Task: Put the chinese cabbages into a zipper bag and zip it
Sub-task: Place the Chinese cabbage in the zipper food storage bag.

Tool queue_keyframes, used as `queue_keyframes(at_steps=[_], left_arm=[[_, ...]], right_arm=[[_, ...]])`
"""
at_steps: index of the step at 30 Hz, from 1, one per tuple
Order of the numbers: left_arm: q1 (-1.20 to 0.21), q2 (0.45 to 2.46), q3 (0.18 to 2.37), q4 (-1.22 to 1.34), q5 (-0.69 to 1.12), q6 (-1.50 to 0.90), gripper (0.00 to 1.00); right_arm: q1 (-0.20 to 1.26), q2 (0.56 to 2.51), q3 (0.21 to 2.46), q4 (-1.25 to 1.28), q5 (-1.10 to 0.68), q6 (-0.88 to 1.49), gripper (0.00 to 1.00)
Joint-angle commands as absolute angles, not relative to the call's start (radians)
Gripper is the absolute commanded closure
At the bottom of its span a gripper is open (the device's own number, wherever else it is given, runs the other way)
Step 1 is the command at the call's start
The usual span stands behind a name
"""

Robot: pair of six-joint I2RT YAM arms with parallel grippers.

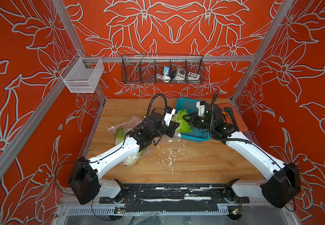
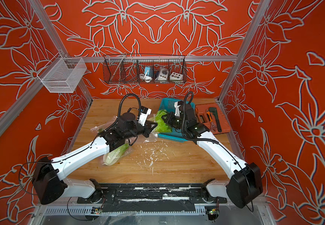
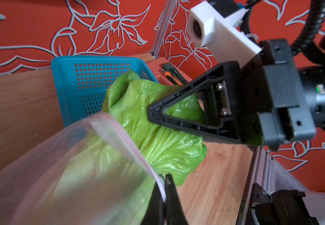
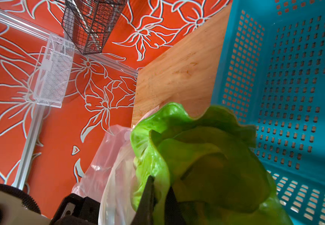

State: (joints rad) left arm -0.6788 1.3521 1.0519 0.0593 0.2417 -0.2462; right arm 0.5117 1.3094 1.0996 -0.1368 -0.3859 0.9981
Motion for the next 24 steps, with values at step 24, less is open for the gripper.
queue_keyframes(at_steps=[24], left_arm=[[-0.672, 1.373, 1.102, 0.083, 0.408, -0.250, 0.96]], right_arm=[[0.555, 1.440, 1.043, 0.127, -0.383, 1.262, 1.00]])
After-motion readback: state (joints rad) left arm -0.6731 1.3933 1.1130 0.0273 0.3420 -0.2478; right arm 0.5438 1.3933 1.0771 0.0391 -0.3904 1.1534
